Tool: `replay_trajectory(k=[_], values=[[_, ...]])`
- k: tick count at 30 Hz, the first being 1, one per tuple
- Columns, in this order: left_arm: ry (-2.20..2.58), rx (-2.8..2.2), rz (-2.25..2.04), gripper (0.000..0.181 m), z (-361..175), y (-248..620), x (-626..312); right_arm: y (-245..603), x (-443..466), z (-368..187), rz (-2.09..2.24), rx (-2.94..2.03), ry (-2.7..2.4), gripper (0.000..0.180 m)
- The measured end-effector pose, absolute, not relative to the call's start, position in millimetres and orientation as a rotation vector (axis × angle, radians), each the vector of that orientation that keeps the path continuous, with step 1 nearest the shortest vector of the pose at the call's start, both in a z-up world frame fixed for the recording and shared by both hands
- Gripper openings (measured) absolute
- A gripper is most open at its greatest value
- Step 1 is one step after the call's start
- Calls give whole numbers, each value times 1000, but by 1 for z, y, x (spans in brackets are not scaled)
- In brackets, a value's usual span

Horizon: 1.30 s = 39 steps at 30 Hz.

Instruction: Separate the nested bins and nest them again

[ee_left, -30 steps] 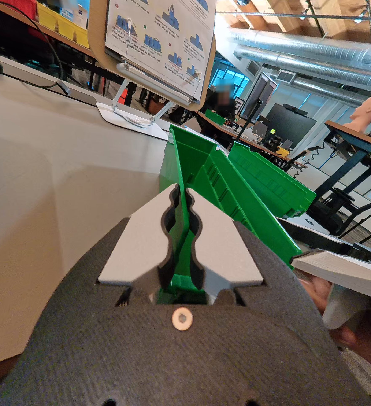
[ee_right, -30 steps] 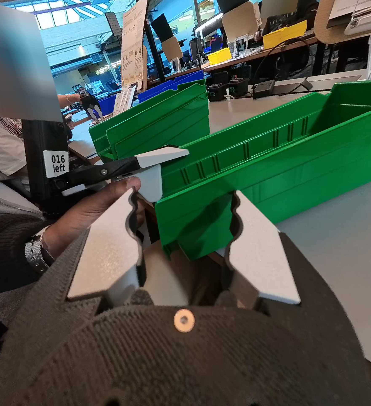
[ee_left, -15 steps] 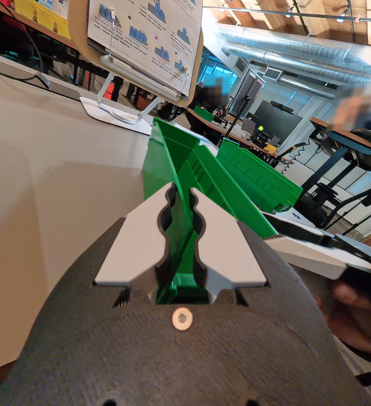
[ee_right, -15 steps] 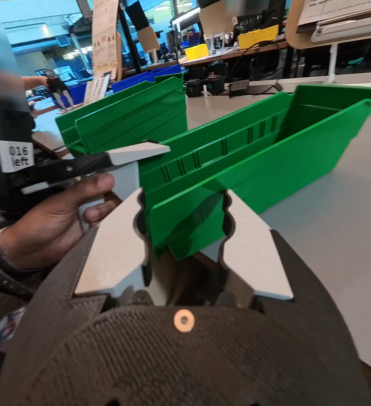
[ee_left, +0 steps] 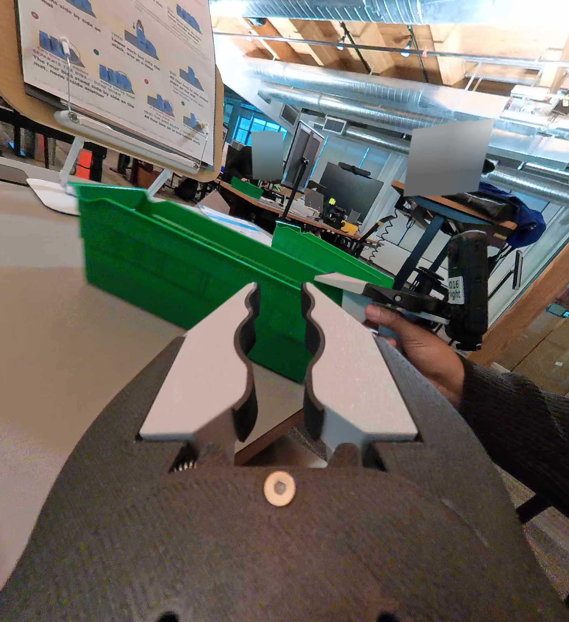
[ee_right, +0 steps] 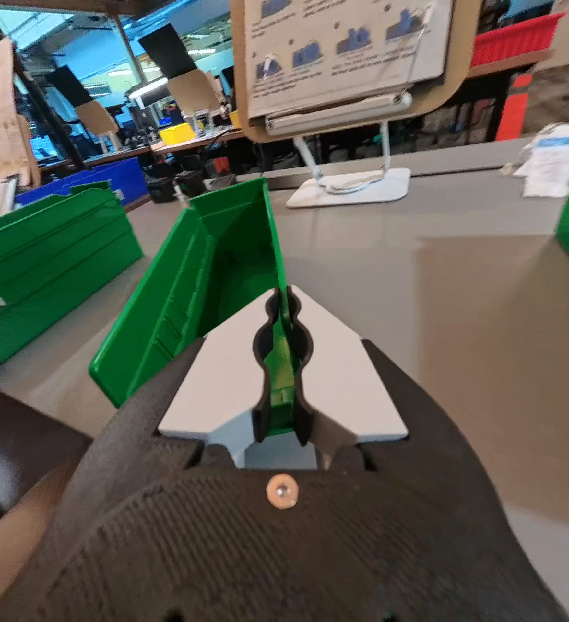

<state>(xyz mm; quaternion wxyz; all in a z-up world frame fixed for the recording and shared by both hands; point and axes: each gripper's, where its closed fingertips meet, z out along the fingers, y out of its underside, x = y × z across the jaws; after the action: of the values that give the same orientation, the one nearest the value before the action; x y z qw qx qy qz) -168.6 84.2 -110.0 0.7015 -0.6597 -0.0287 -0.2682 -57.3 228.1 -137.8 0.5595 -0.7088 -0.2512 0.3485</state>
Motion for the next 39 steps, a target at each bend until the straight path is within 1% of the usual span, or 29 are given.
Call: replay_trajectory(k=[1,5,12,17,23,24,27,28,30,34,36,39], values=[[-65,-1471,-598,21,-111,84,-169,234,-51,-134,776,-1647,-577,1],[-78,-1488,-614,21,-115,85,-169,265,-14,-124,538,-1581,-505,2],[-106,-1506,-630,19,-120,87,-175,300,50,-135,456,-1657,-331,2],[-103,-1533,-610,19,-127,89,-179,305,58,-143,470,-1697,-321,3],[-104,-1616,-682,21,-136,89,-170,301,63,-143,353,-1683,-343,4],[-97,-1619,-675,21,-136,89,-168,299,64,-140,343,-1676,-339,13],[-69,-1628,-647,22,-135,88,-164,286,57,-116,391,-1574,-336,51],[-60,-1630,-639,23,-136,88,-163,280,55,-104,414,-1525,-323,57],[-37,-1641,-624,26,-137,88,-159,266,47,-83,438,-1418,-334,62],[-14,-1654,-549,36,-137,89,-160,223,16,-47,457,-1218,-410,61],[-34,-1669,-474,44,-139,91,-168,197,-14,-47,544,-1209,-473,60],[-77,-1730,-478,61,-146,90,-172,163,-63,-81,705,-1376,-566,69]])
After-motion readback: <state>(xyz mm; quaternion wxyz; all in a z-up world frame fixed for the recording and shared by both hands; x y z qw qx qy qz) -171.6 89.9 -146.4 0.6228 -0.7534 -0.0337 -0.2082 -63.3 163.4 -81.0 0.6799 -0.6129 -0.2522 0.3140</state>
